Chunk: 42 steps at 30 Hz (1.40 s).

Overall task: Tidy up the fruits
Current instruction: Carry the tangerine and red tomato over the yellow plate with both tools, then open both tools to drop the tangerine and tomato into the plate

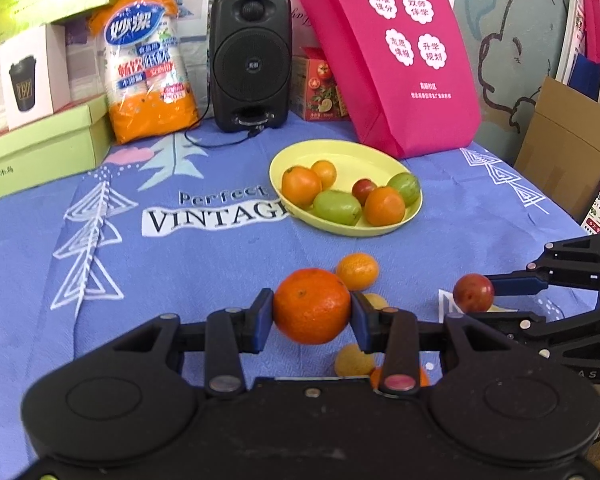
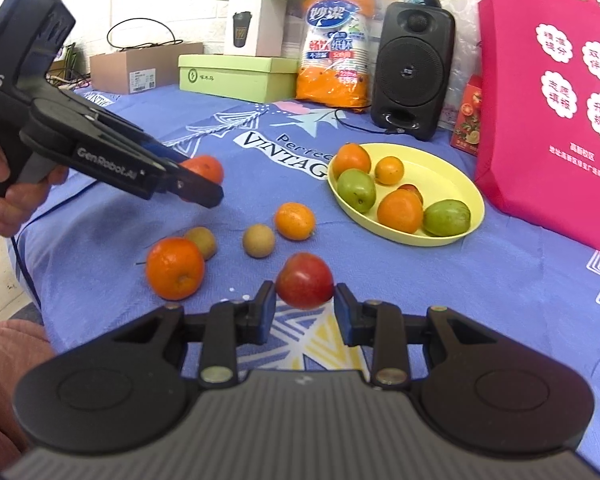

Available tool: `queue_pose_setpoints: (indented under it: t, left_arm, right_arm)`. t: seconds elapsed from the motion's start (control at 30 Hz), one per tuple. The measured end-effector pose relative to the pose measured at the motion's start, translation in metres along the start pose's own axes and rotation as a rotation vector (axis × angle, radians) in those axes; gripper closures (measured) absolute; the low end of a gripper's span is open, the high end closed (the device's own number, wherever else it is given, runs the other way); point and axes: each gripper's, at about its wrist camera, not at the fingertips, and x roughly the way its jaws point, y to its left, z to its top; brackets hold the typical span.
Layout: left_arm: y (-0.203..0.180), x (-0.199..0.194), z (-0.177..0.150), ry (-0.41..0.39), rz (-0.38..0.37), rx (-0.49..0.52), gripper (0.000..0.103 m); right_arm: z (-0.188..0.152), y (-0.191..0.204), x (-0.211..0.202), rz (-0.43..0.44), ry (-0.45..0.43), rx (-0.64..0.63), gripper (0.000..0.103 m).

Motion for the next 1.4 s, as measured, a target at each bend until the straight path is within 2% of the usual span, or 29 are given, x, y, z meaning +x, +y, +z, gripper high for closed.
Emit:
queue_pose_setpoints:
  t: [0.37,0.53,0.87,1.13,1.33,1.4]
  left_arm:
    - [-0.018,0.011,0.041,-0.037,-0.027,0.09,0.063]
    - [-0.021,0.042,0.07,-0.022,-0.053,0.088,0.063]
    - [-0.022,0.115,0.118,0.016,-0.03,0.12,0.063]
    - [-0.02,0.156,0.127,0.054,-0.027,0.121,0.062]
    - [-0.015,0.162,0.125,0.063,-0.017,0.107,0.062]
    - [-0.013,0.16,0.126,0.059,-0.011,0.099,0.058]
  right_arm:
    - [0.024,-0.033,0.0,-0.079,-0.058,0.009,0.072]
    - [0.044,-0.053,0.013,-0.11,-0.078,0.01,0.072]
    - [0.072,-0.096,0.056,-0.136,-0.063,0.048,0.072]
    - [0.081,-0.119,0.096,-0.148,-0.02,0.087,0.072]
    - [0.084,-0.117,0.11,-0.129,0.01,0.062,0.072]
    - [0.083,-0.113,0.111,-0.136,0.006,0.048,0.072]
